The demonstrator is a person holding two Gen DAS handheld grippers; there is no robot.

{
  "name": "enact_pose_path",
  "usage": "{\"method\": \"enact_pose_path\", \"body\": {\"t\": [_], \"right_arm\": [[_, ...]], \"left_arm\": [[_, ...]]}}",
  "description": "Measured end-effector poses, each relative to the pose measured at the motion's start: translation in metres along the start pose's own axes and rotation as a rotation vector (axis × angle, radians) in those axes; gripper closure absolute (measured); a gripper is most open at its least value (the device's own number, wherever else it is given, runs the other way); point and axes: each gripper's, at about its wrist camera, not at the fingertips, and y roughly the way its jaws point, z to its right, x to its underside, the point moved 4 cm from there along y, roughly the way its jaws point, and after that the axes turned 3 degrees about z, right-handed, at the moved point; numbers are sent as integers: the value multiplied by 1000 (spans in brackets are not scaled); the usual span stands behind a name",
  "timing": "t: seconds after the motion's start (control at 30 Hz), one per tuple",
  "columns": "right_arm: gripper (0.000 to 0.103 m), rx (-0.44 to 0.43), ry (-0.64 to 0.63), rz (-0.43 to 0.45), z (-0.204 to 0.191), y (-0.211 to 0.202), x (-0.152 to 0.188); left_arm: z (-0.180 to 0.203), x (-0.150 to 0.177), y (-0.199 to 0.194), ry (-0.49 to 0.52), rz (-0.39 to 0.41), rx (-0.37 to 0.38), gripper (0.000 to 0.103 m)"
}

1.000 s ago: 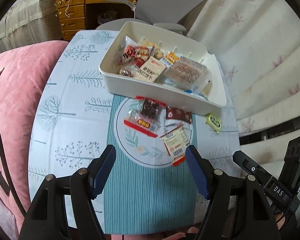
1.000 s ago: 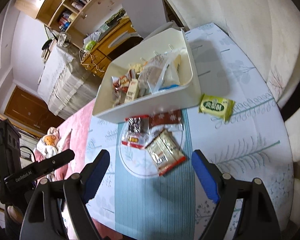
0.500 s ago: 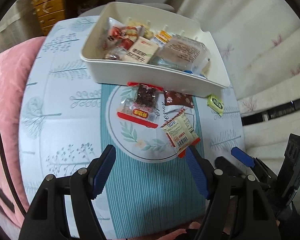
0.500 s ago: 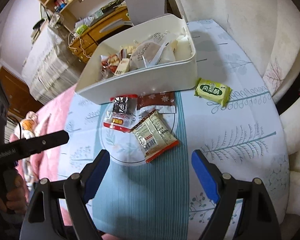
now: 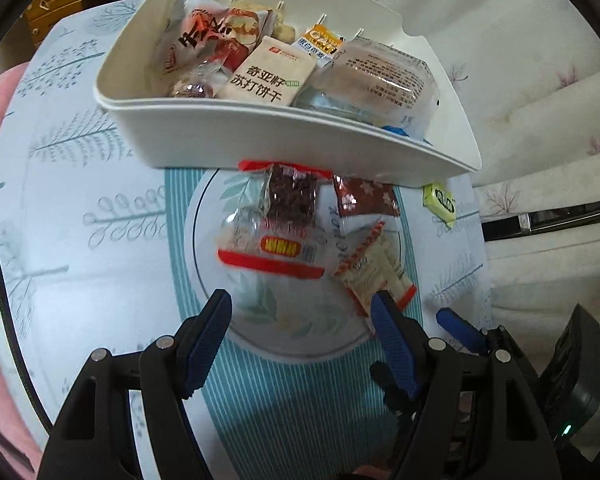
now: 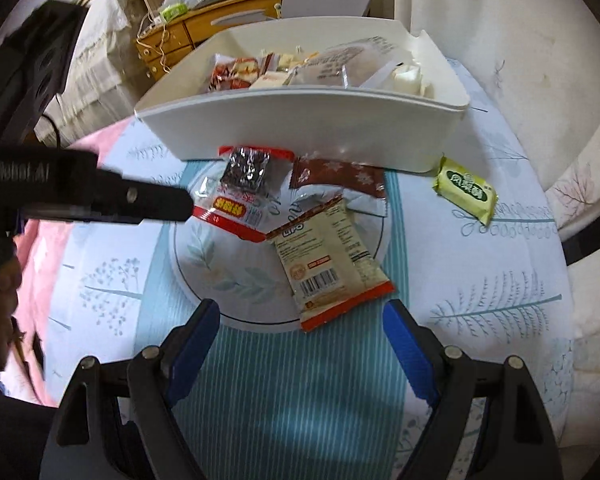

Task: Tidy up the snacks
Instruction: 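Grasp the dark chocolate pack with the left gripper while the right grasps the cracker pack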

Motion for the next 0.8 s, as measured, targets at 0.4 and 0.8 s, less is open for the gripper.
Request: {"method": "enact_pose_path", "body": {"t": [0.4,0.8], "right_arm": [[19,123,-225,100,-4,20,-6],[20,9,-316,71,11,49,-11]], "left_arm": [[12,-26,35,0,90,-65,32],[24,-40,68,33,131,-261,32]]}}
